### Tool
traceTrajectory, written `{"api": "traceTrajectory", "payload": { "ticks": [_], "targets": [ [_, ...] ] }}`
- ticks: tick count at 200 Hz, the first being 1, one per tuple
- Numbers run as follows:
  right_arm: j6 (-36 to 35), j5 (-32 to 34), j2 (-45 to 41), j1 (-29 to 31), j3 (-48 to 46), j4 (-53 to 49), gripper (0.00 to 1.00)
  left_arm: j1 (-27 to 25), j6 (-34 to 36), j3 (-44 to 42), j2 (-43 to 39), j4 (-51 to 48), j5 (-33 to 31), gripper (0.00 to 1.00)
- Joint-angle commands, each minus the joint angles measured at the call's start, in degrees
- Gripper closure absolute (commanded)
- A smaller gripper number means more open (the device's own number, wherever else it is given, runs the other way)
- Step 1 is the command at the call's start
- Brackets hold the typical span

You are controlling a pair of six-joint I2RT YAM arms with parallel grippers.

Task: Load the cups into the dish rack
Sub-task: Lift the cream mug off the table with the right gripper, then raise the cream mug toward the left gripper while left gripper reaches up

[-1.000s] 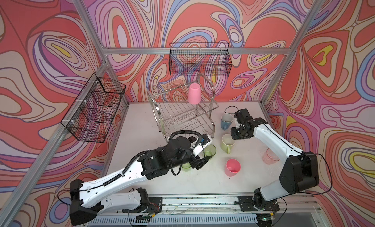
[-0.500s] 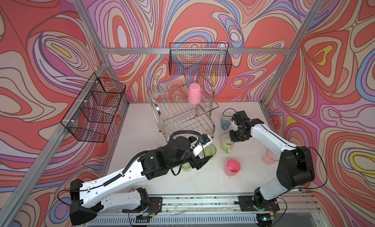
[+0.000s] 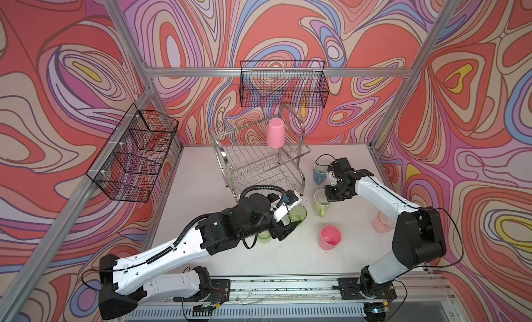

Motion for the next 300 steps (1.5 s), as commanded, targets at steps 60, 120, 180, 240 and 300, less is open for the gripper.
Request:
{"api": "traceTrajectory", "payload": {
  "ticks": [60,120,180,240,300],
  "targets": [
    [1.35,1.94,-8.42,-0.23,0.13,-0.55,1.0,-0.23,0.38,-0.13,-0.26,0.05,0.13,0.17],
    [3.76,6.39,-19.51,-0.23,-0.53,1.03,1.0,-0.19,-1.62,0.7,0.52,0.45,1.13,0.17],
    [4.37,7.71,-30.92,-0.23,-2.48,7.87,1.0,-0.15,-7.86,8.14,3.48,-3.27,3.86,0.17],
    [2.57,7.59,-37.29,-0.23,1.07,12.41,1.0,-0.2,-19.47,20.42,8.43,-9.56,3.49,0.18],
    [2.95,1.84,-38.5,-0.23,7.75,18.32,1.0,-0.09,-24.75,34.86,13.57,-17.81,-0.45,0.18]
  ]
}}
